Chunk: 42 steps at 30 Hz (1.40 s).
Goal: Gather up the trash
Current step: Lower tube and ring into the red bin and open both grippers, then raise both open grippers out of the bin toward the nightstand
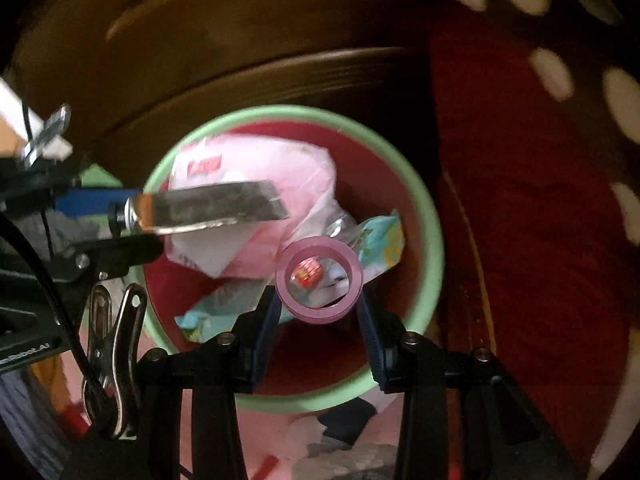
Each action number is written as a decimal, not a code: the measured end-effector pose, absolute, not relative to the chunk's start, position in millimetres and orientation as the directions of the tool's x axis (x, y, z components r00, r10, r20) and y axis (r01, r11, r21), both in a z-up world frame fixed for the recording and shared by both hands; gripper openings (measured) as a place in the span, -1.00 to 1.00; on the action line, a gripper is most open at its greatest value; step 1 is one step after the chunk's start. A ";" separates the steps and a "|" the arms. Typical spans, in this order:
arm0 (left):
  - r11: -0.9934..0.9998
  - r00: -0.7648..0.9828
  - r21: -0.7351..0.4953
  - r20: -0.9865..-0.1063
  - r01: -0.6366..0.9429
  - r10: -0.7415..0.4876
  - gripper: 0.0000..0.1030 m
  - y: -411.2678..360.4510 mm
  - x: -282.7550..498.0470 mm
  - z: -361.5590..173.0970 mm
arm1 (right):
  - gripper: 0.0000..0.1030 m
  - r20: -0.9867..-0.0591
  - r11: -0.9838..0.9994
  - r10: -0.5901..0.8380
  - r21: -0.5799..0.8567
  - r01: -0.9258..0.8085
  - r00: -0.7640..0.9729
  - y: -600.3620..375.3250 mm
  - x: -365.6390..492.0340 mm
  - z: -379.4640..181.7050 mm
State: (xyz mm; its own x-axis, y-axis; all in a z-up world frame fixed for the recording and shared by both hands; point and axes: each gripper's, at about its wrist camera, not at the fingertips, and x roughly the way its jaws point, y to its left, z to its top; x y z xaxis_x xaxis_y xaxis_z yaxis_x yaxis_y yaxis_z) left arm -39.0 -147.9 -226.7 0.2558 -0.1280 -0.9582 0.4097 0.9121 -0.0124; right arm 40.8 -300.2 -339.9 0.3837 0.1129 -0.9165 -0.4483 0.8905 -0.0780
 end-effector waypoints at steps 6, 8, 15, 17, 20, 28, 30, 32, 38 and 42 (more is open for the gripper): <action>0.903 0.244 0.003 -0.963 0.430 -0.113 -0.35 -152.5 -40.5 -234.2 | -0.22 -0.934 0.874 0.062 -0.120 -0.471 0.352 -296.2 38.9 -357.8; 0.903 0.238 0.005 -0.965 0.431 -0.109 -0.35 -151.9 -40.7 -235.8 | -0.22 -0.936 0.875 0.054 -0.122 -0.468 0.347 -296.1 41.7 -359.8; 0.906 0.234 0.015 -0.968 0.422 -0.094 -0.34 -151.7 -35.8 -239.1 | -0.22 -0.935 0.875 0.059 -0.121 -0.468 0.351 -292.1 44.0 -353.3; 0.907 0.226 0.017 -0.970 0.421 -0.087 -0.34 -155.0 -32.3 -245.9 | -0.22 -0.934 0.875 0.059 -0.121 -0.469 0.353 -289.7 41.6 -353.7; 0.904 0.218 0.022 -0.973 0.427 -0.079 -0.17 -155.1 -32.1 -249.5 | -0.22 -0.935 0.873 0.057 -0.123 -0.471 0.350 -289.1 41.6 -351.9; 0.905 0.268 0.065 -0.962 0.421 -0.055 0.23 -155.3 -34.2 -244.4 | 0.16 -0.942 0.864 0.058 -0.118 -0.490 0.331 -281.0 42.3 -358.7; 0.910 0.268 0.052 -0.961 0.411 -0.066 0.25 -152.9 -31.9 -243.2 | 0.25 -0.941 0.866 0.060 -0.116 -0.486 0.332 -281.2 42.9 -358.3; 0.911 0.273 0.050 -0.960 0.409 -0.070 0.26 -151.0 -31.2 -241.4 | 0.26 -0.941 0.868 0.069 -0.107 -0.484 0.331 -281.8 42.8 -358.0; 0.909 0.293 0.059 -0.954 0.413 -0.071 0.26 -150.2 -35.2 -230.2 | 0.27 -0.938 0.868 0.081 -0.100 -0.486 0.336 -283.7 43.2 -353.2; 0.902 0.326 0.081 -0.943 0.425 -0.068 0.26 -151.1 -38.7 -218.9 | 0.27 -0.935 0.871 0.094 -0.090 -0.483 0.343 -287.6 40.7 -346.8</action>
State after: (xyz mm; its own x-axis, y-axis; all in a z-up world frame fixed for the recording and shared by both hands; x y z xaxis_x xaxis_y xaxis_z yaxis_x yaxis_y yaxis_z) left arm -38.7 -151.1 -218.9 0.3260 -0.0684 -0.9429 0.4249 0.9016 0.0815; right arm 40.7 -287.6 -346.8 0.3431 0.0942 -0.9346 -0.4830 0.8710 -0.0895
